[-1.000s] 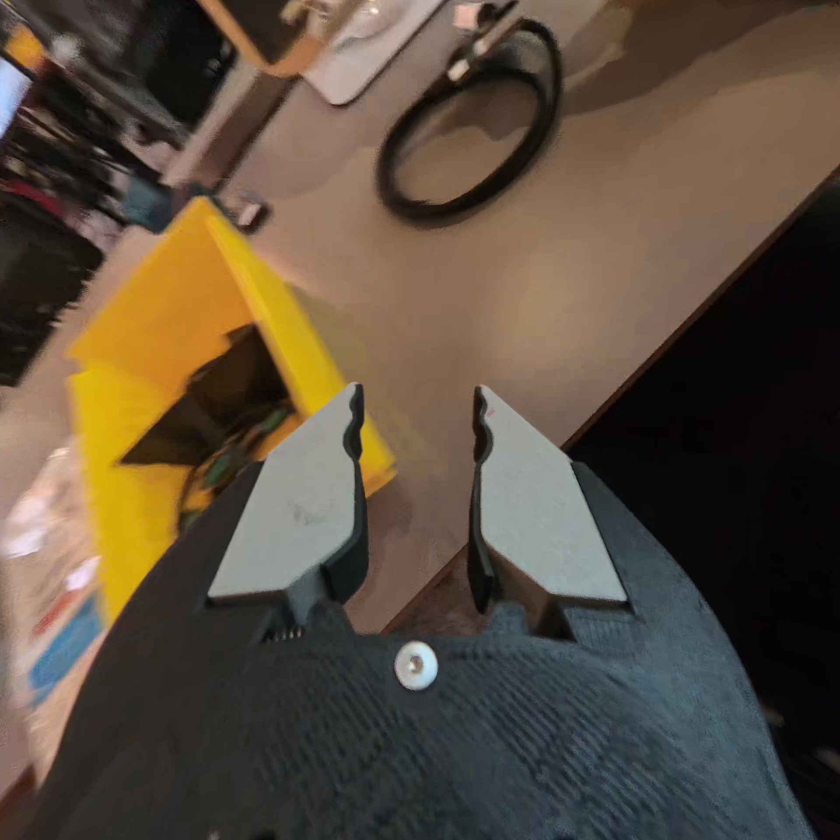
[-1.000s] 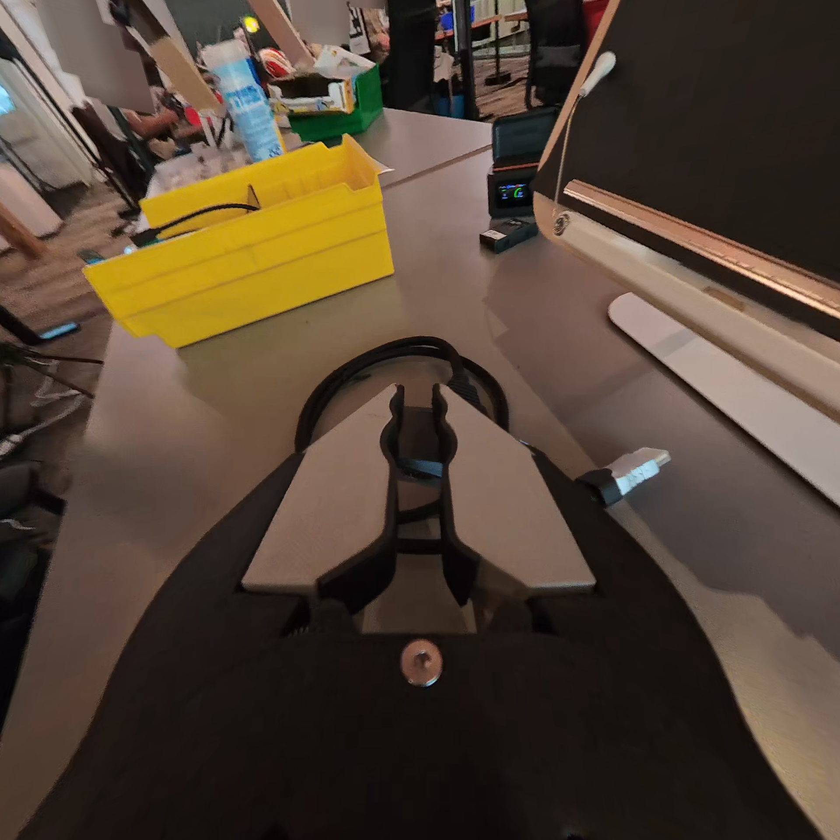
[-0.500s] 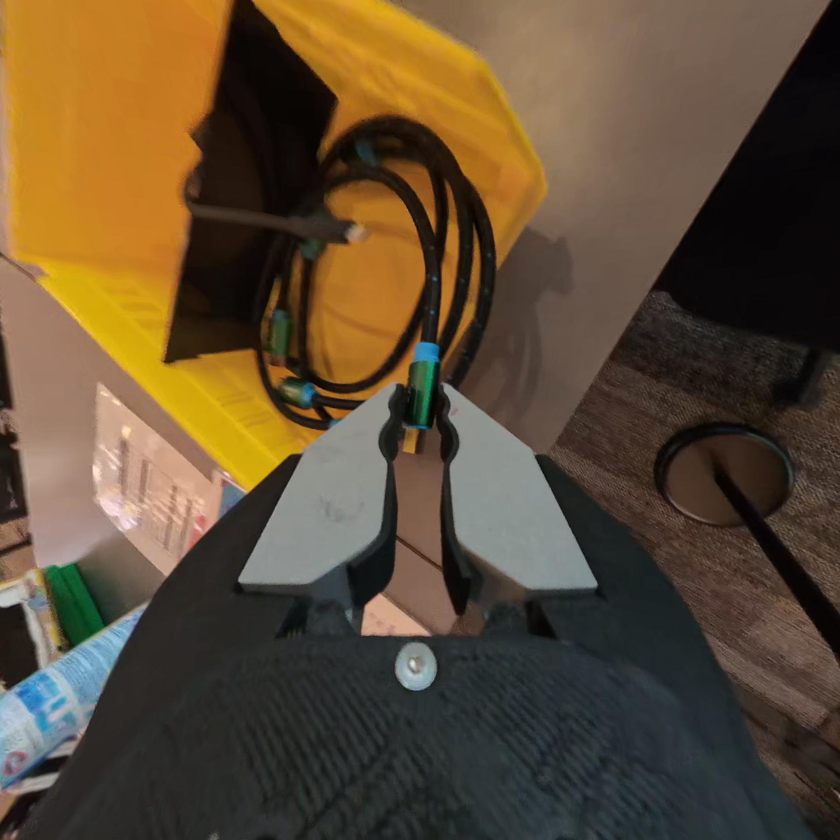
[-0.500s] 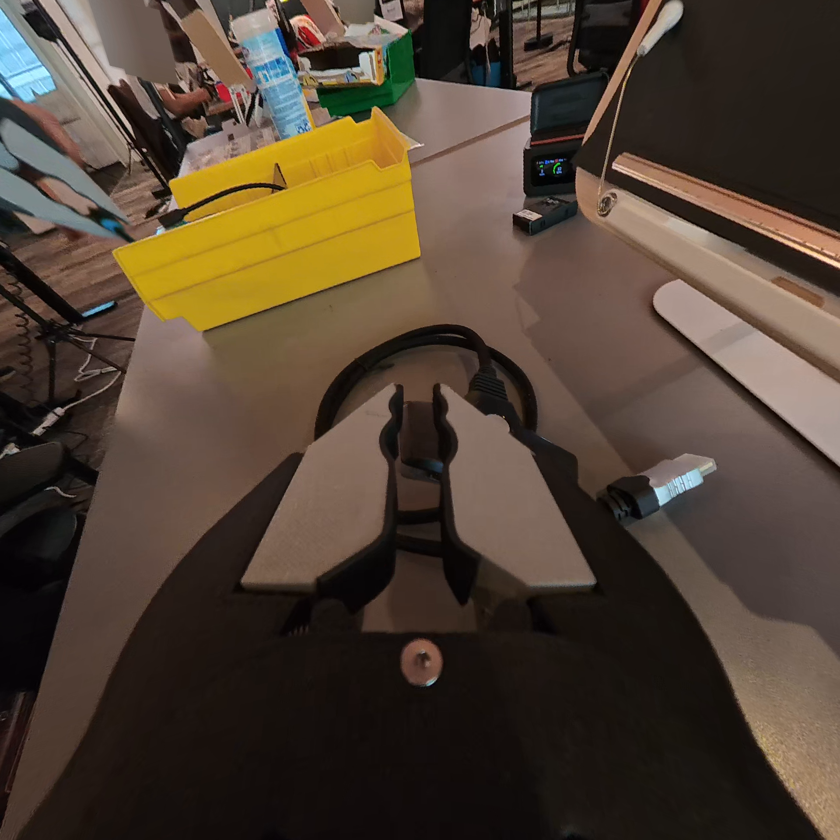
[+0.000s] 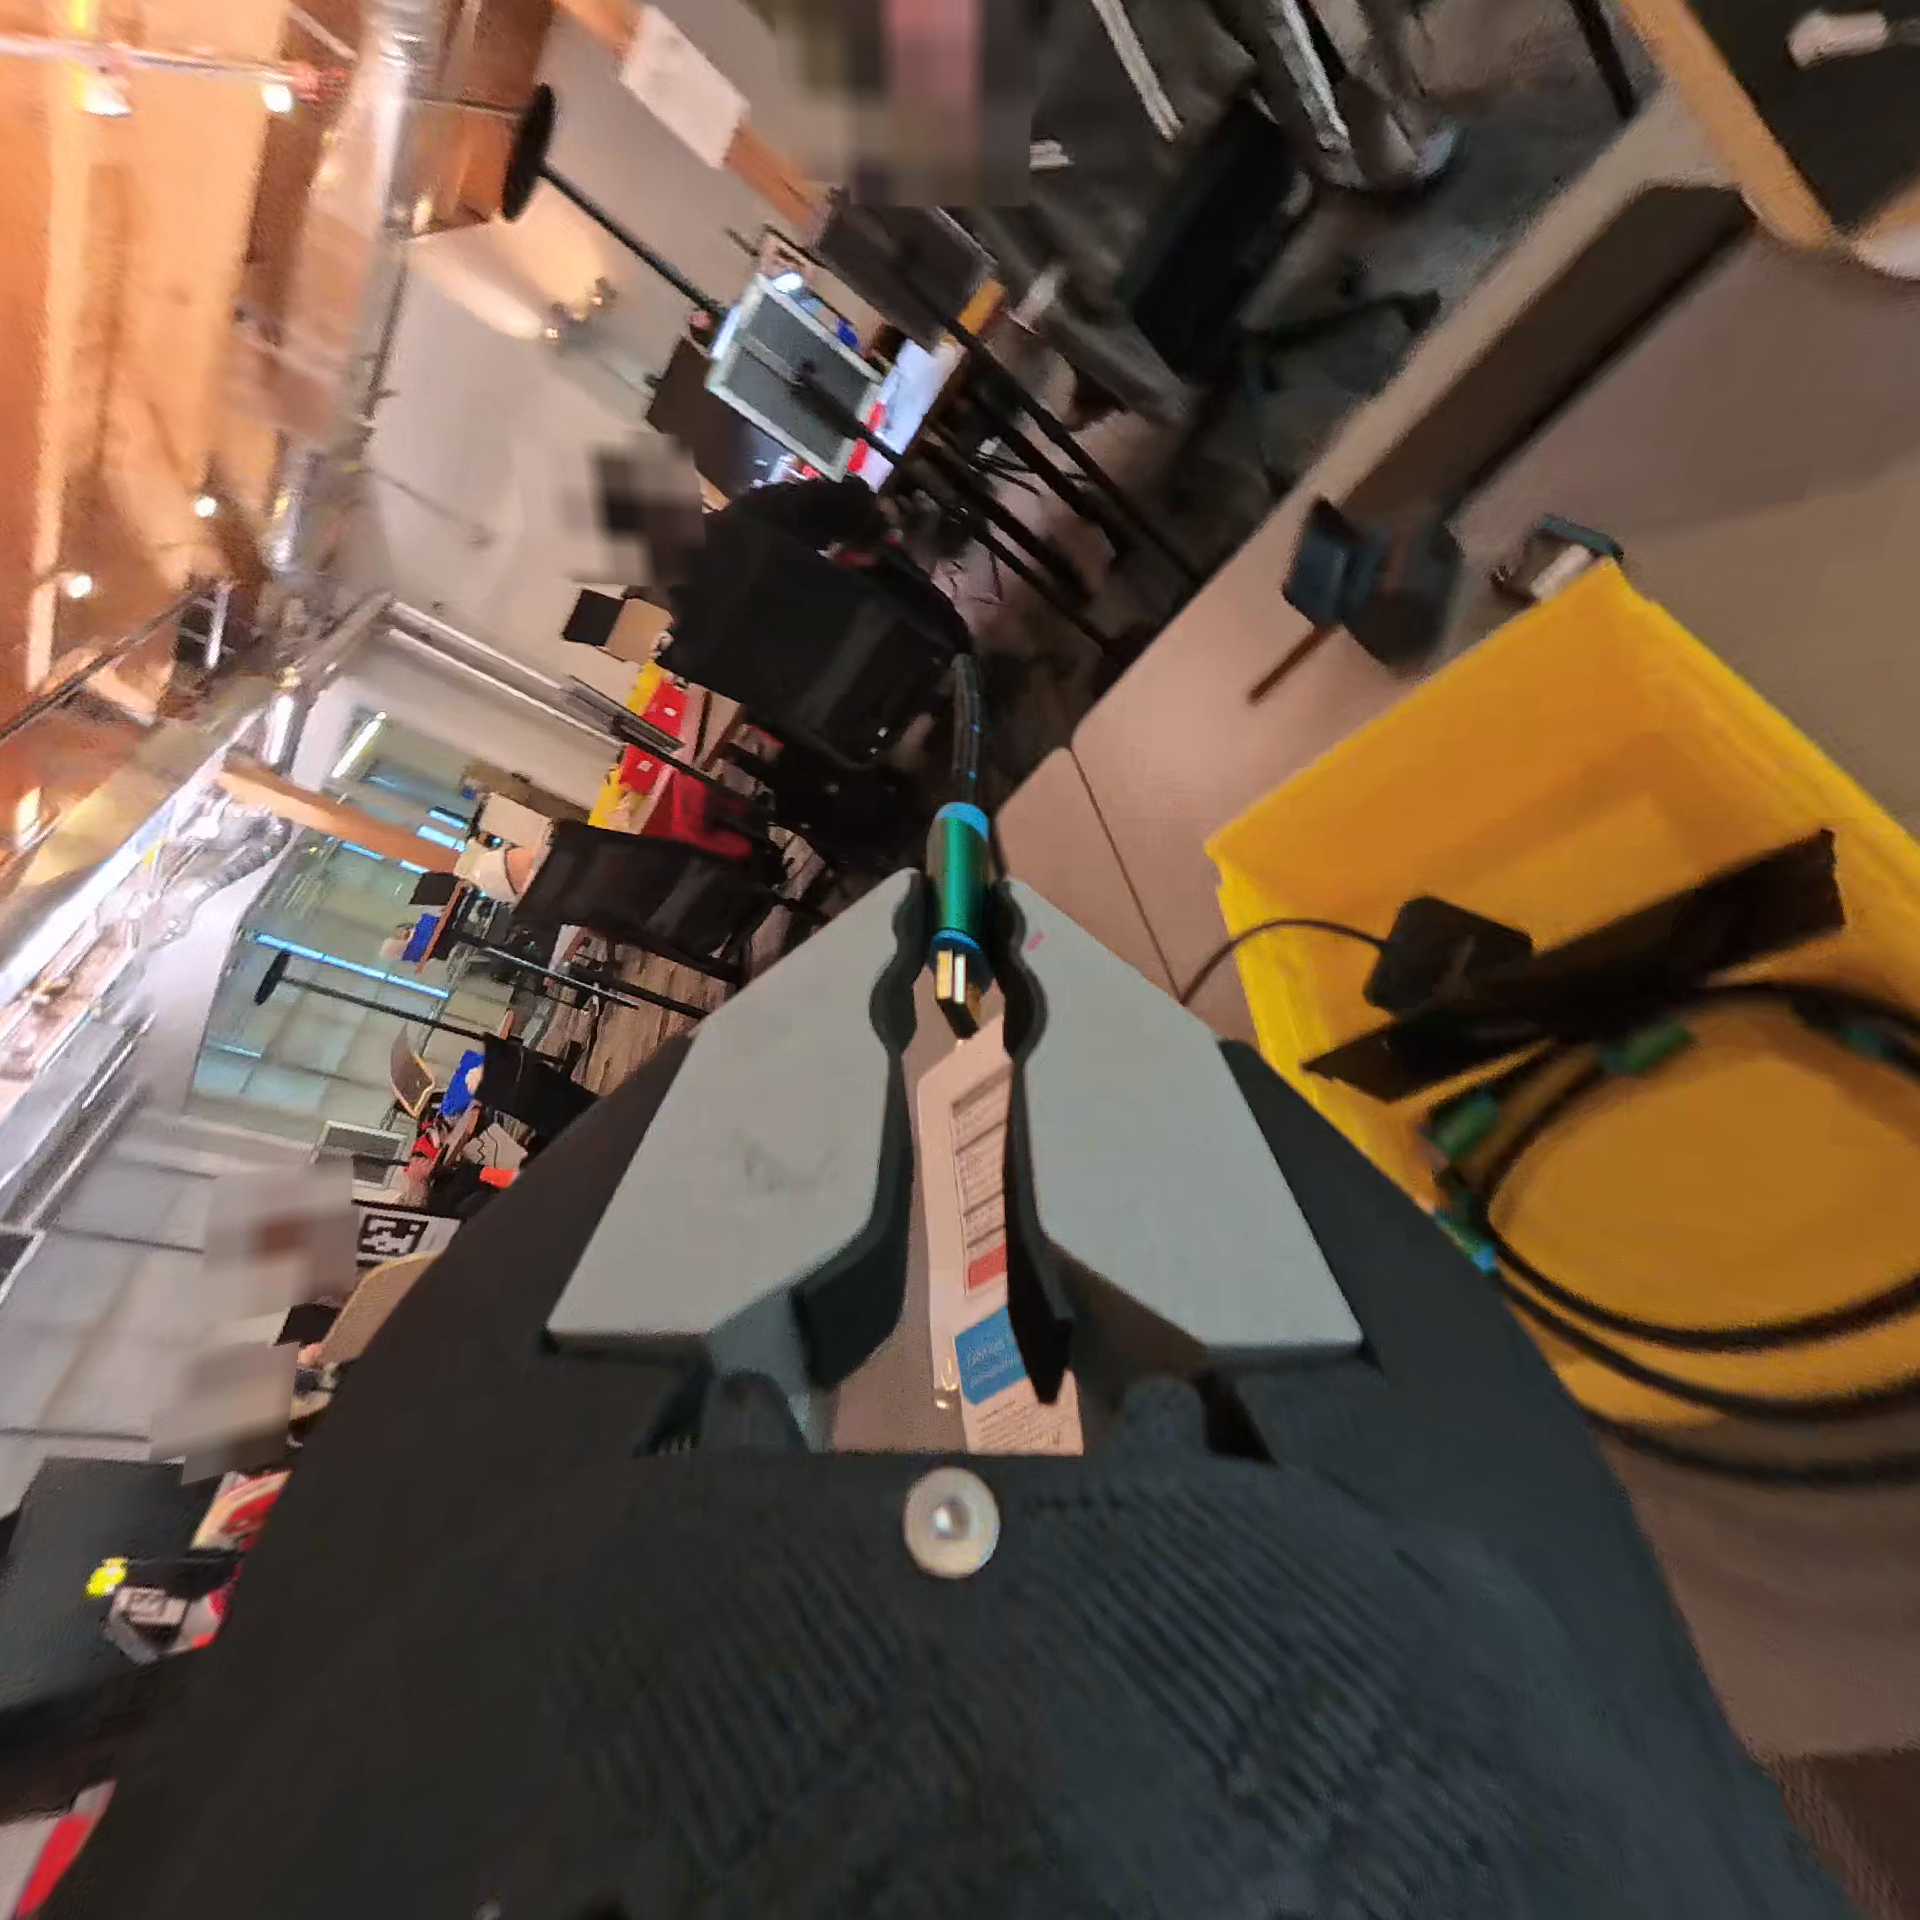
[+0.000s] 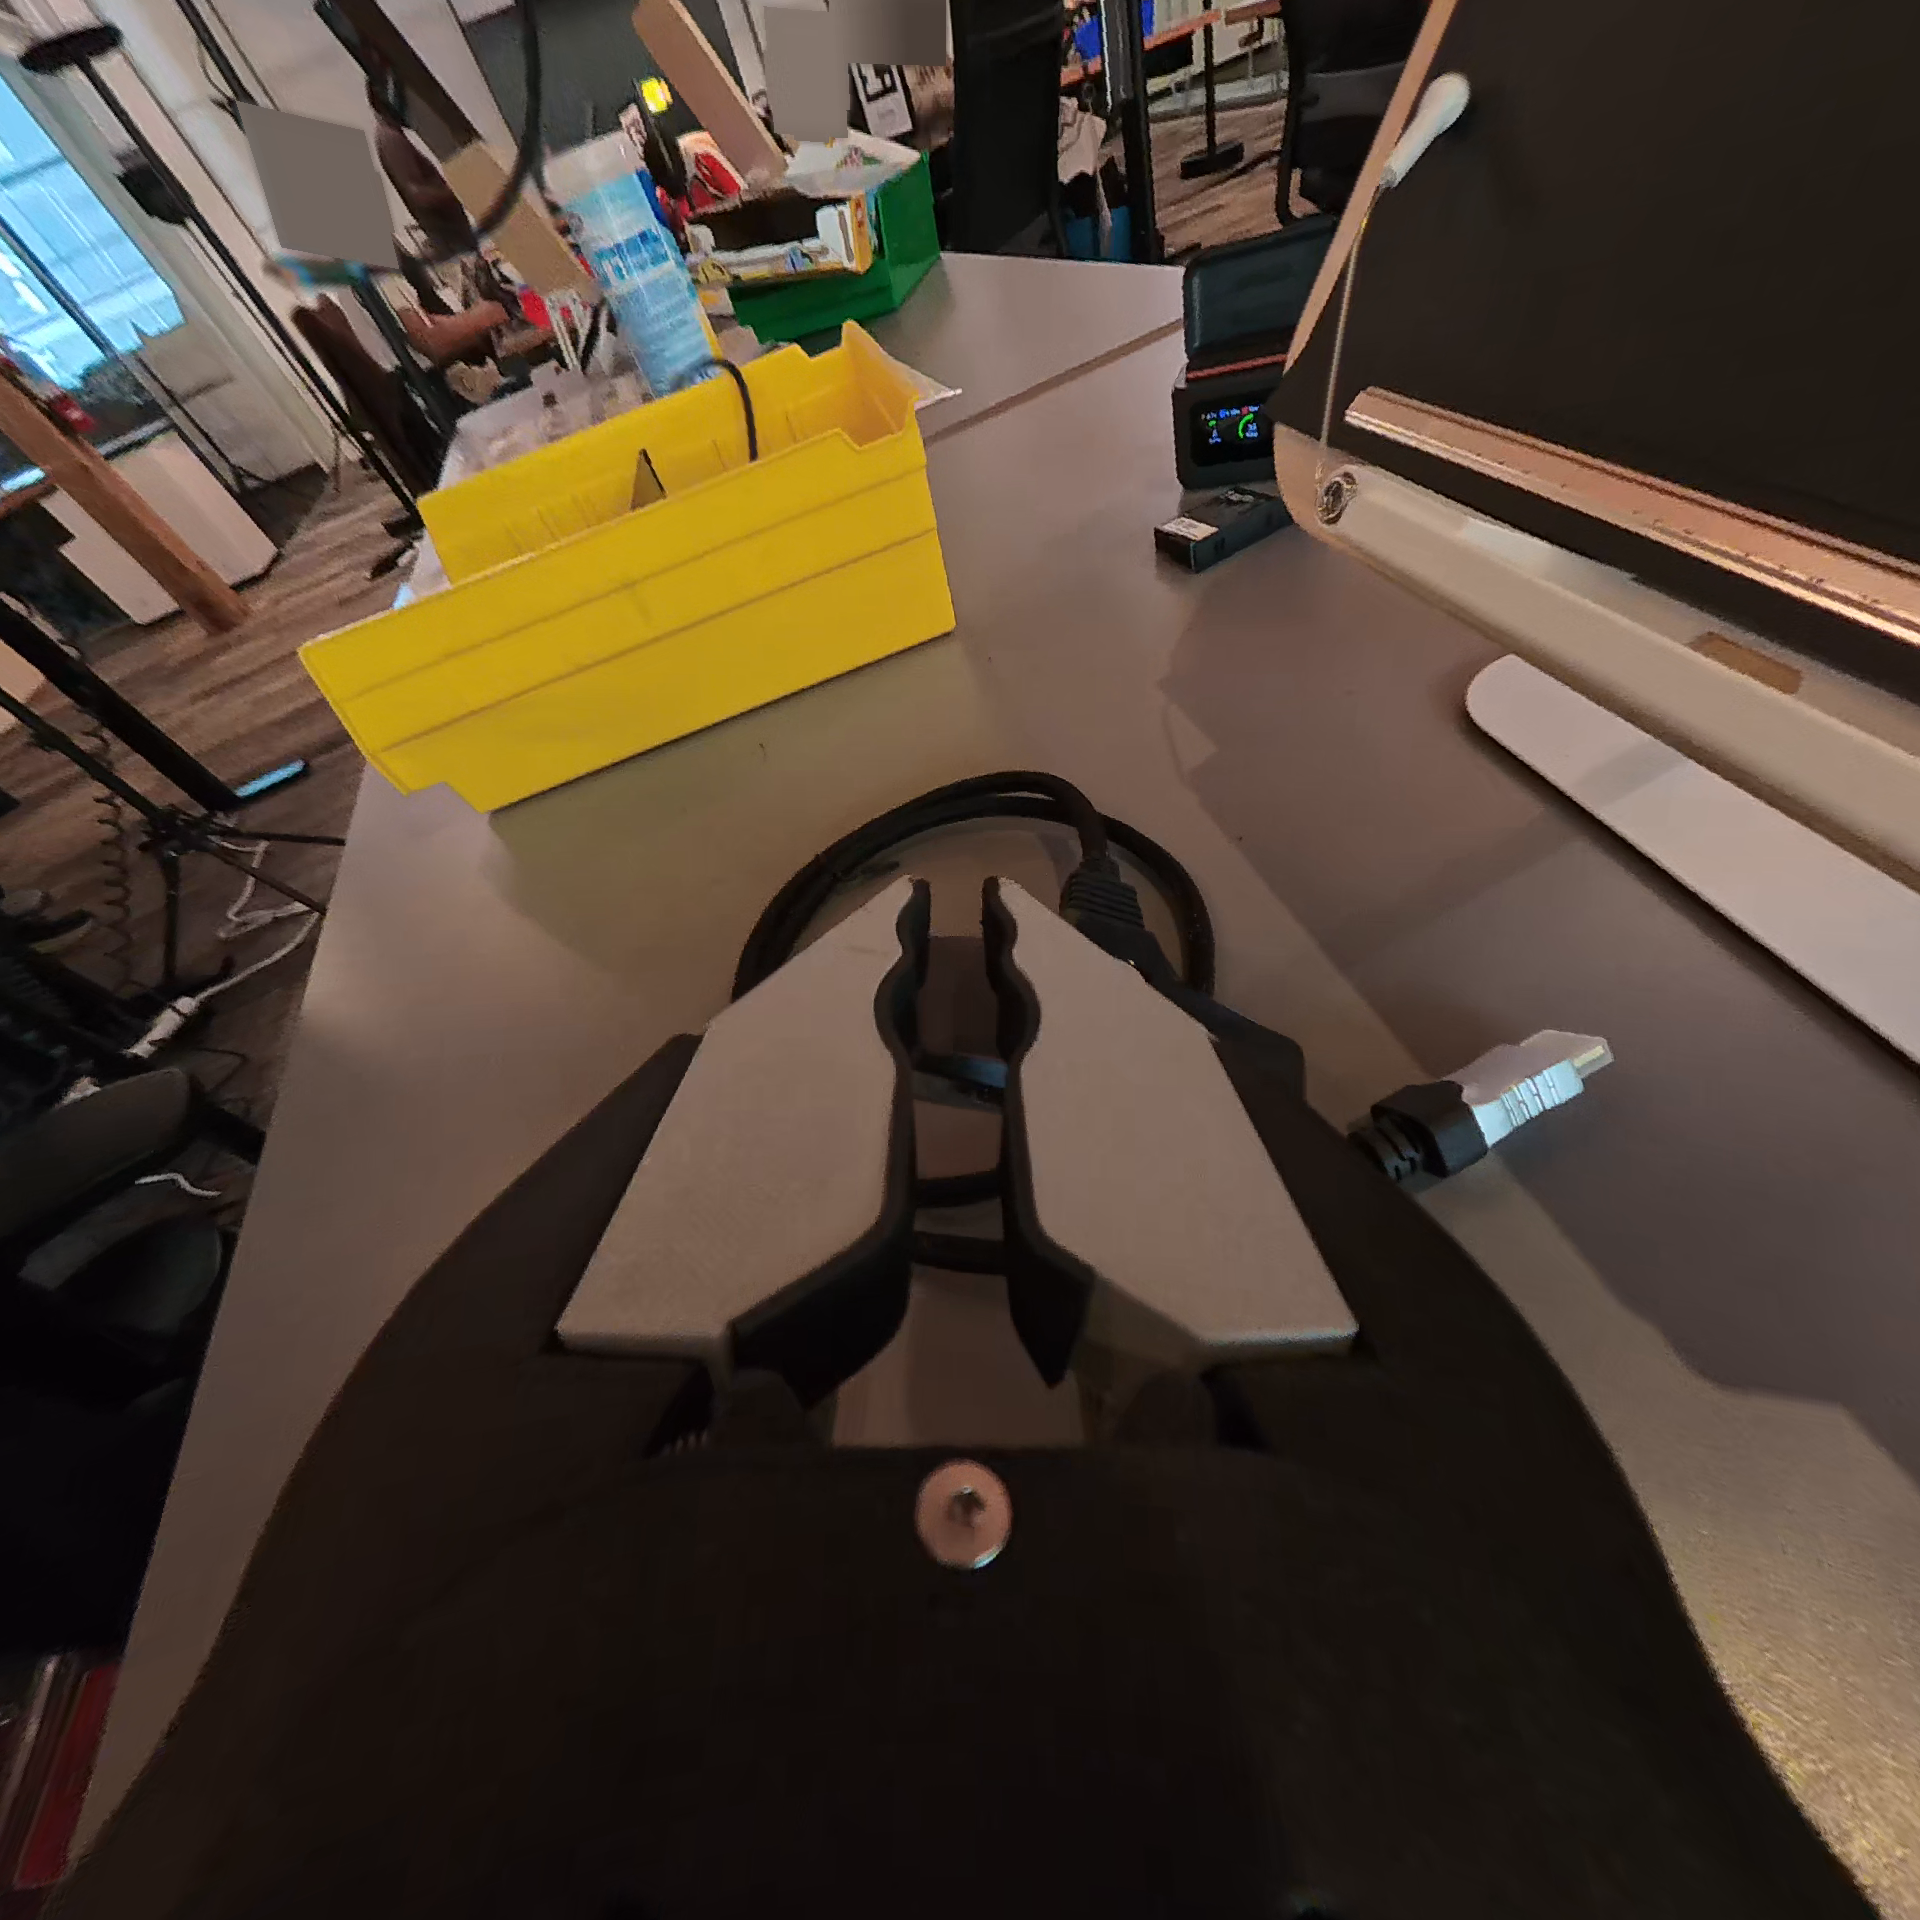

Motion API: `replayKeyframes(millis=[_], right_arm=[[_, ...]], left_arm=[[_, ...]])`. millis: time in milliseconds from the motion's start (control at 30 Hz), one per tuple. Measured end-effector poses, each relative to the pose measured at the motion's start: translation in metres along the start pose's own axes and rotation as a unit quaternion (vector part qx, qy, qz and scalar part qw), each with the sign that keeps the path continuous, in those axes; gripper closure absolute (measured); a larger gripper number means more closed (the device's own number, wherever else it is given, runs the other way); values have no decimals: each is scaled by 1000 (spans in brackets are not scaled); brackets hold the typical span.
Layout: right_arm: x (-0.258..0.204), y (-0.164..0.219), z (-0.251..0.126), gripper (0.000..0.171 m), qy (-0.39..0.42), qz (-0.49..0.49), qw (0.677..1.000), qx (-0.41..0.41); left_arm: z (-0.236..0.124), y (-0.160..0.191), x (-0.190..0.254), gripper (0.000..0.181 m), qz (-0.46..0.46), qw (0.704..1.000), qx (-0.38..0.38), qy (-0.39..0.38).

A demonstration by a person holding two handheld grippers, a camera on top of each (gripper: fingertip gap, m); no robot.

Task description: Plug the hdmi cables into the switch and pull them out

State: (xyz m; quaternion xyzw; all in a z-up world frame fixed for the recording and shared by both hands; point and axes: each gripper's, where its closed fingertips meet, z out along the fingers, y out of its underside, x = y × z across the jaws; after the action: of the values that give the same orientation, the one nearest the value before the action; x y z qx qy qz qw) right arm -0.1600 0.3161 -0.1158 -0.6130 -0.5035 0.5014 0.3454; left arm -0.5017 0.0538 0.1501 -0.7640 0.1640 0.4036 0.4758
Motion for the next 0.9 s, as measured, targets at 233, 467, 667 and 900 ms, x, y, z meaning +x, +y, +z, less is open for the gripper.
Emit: replayKeyframes(millis=[233, 467, 667, 900], right_arm=[[-4, -7, -5, 163, -7, -3, 1000, 14], [-28, -13, -4, 148, -73, -8, 997, 22], [-72, -36, -25, 119, -190, -35, 978, 78], [-50, -58, -43, 98, -117, -42, 981, 151]], left_arm=[[-14, -78, 33, 172, 14, 997, 58, 55], [-33, -174, 116, 172, -9, 970, 172, 175], [-19, -233, 223, 172, -51, 918, 261, 294], [5, -264, 325, 172, -148, 804, 341, 464]])
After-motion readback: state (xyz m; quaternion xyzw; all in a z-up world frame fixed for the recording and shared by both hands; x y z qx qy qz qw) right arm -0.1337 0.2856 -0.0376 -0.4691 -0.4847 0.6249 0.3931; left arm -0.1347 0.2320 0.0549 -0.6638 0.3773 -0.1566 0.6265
